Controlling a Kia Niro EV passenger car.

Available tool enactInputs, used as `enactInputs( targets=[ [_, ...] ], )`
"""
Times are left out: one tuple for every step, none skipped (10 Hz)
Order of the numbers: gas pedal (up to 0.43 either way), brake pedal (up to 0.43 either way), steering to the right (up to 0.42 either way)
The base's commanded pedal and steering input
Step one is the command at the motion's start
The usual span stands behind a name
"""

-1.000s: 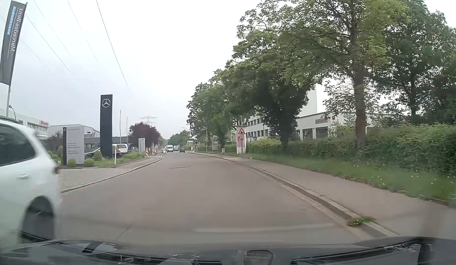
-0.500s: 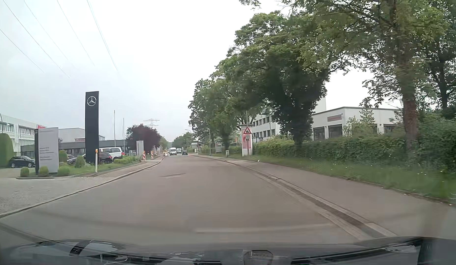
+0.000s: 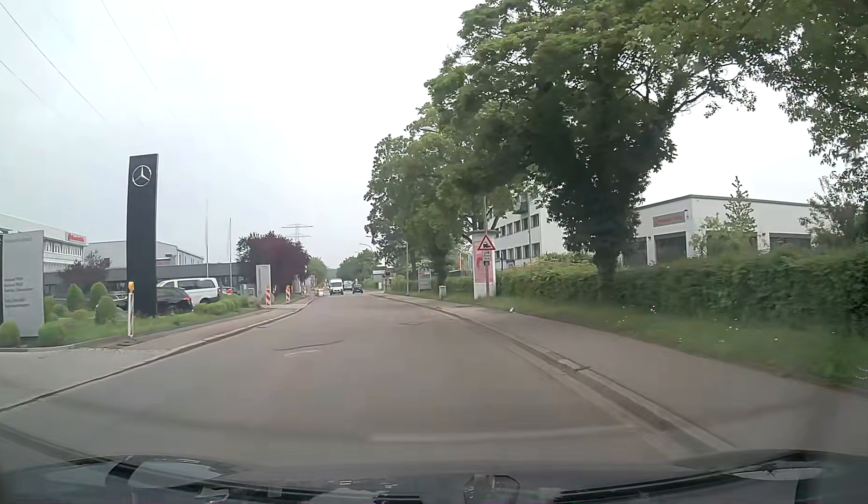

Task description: Follow the waypoints while adhering to traffic rules and regulations

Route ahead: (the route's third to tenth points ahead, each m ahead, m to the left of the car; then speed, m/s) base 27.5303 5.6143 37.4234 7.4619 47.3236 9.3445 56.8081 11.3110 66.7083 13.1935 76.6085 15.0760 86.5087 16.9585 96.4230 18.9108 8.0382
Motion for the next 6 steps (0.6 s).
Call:
enactInputs(
  targets=[
    [0.059, 0.0, -0.03],
    [0.059, 0.0, -0.033],
    [0.059, 0.0, -0.035],
    [0.059, 0.0, -0.035],
    [0.059, 0.0, -0.035],
    [0.059, 0.0, -0.035]
  ],
)
